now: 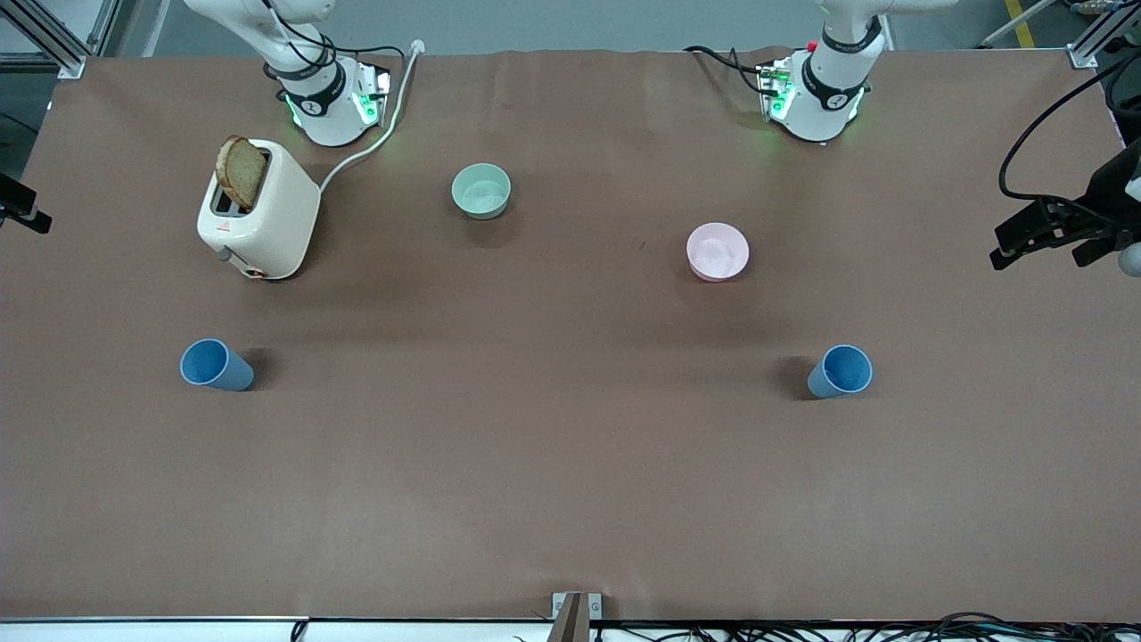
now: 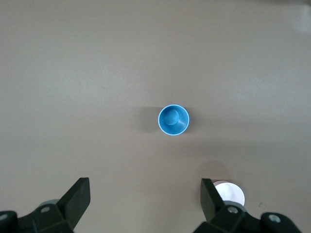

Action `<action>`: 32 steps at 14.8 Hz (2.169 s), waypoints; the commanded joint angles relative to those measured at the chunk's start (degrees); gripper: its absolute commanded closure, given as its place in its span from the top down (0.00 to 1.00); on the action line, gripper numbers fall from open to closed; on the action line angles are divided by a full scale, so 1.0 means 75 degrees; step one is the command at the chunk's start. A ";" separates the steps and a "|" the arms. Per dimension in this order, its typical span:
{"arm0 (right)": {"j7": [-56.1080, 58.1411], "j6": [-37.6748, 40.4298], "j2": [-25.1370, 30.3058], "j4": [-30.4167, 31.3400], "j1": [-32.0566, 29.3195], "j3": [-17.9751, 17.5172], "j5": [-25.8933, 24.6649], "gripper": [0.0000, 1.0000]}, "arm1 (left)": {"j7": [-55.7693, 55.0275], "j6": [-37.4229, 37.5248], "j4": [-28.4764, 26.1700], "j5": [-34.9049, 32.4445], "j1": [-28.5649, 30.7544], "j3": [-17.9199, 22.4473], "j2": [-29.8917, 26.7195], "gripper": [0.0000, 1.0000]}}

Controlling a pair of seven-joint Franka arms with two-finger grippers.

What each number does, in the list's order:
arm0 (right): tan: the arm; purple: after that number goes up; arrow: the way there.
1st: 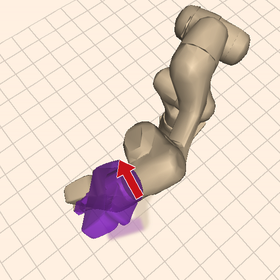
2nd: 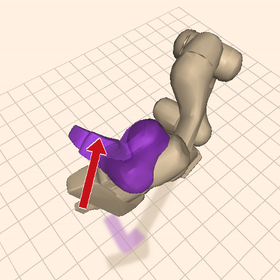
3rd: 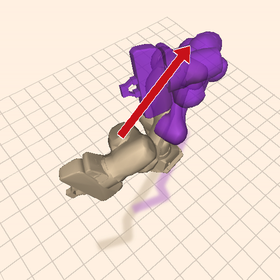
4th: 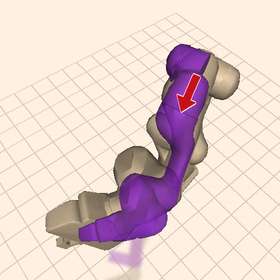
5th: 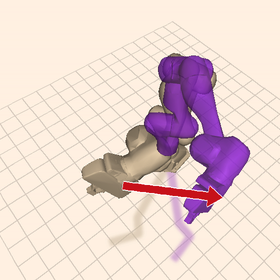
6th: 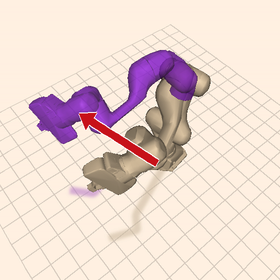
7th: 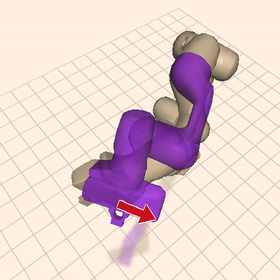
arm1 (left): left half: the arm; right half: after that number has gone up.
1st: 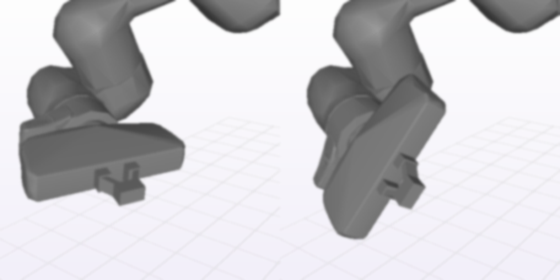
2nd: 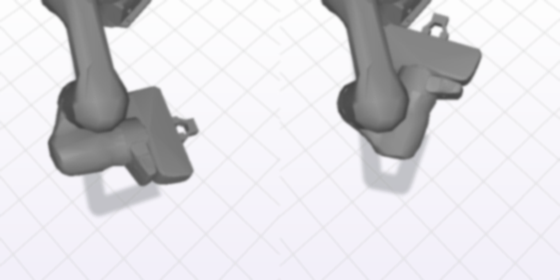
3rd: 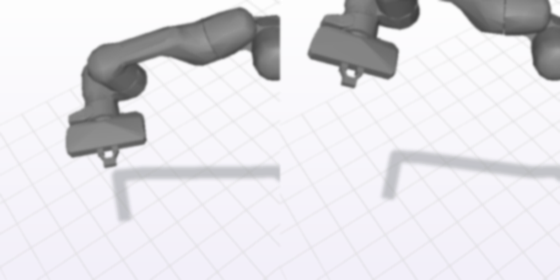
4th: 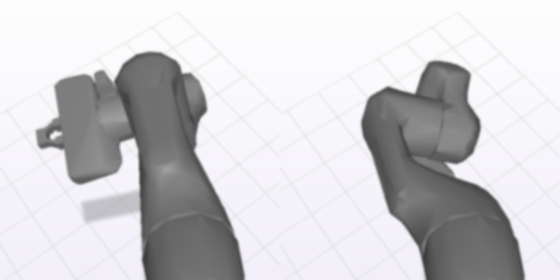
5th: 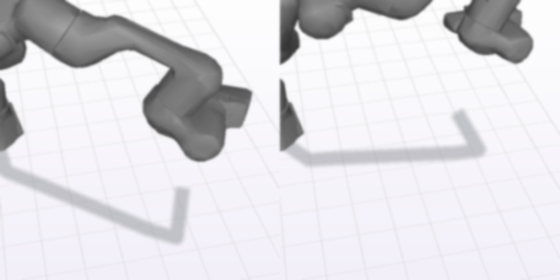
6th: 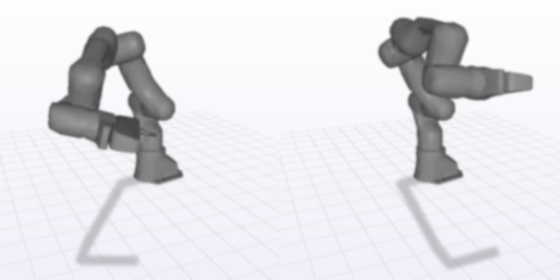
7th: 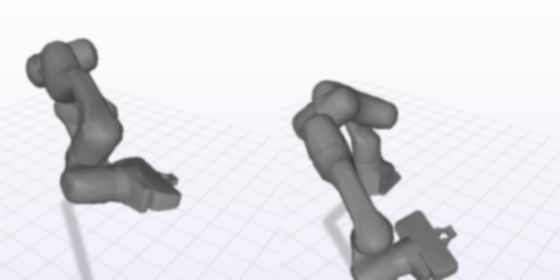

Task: Stack blue cups with both arms

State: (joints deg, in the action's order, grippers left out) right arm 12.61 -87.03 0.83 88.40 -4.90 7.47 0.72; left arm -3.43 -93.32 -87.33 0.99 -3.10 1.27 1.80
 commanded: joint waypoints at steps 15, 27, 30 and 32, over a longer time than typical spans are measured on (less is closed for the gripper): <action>-0.0135 -0.1002 -0.0461 0.0329 -0.0178 0.0012 -0.0166 0.91 | 0.0176 -0.0142 0.0325 0.0161 0.0225 0.0029 0.1797 1.00; 0.0006 -0.5177 -0.2593 0.2346 -0.0460 -0.0011 0.0021 0.89 | 0.0316 -0.3071 -0.1561 0.0161 0.0097 -0.0146 0.3356 1.00; 0.0017 -0.5236 -0.3004 0.2346 -0.0402 -0.0023 0.0150 0.89 | 0.0340 -0.3938 -0.2100 0.0161 0.0097 -0.0158 0.3521 1.00; 0.0017 -0.5236 -0.3145 0.2358 -0.0355 -0.0035 0.0360 0.88 | 0.0340 -0.4209 -0.2184 0.0161 0.0062 -0.0158 0.3650 0.98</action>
State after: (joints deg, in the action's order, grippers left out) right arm 12.60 -125.99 -22.44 105.80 -7.61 7.58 1.44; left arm -2.23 -122.86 -102.14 1.55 -2.67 0.30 29.58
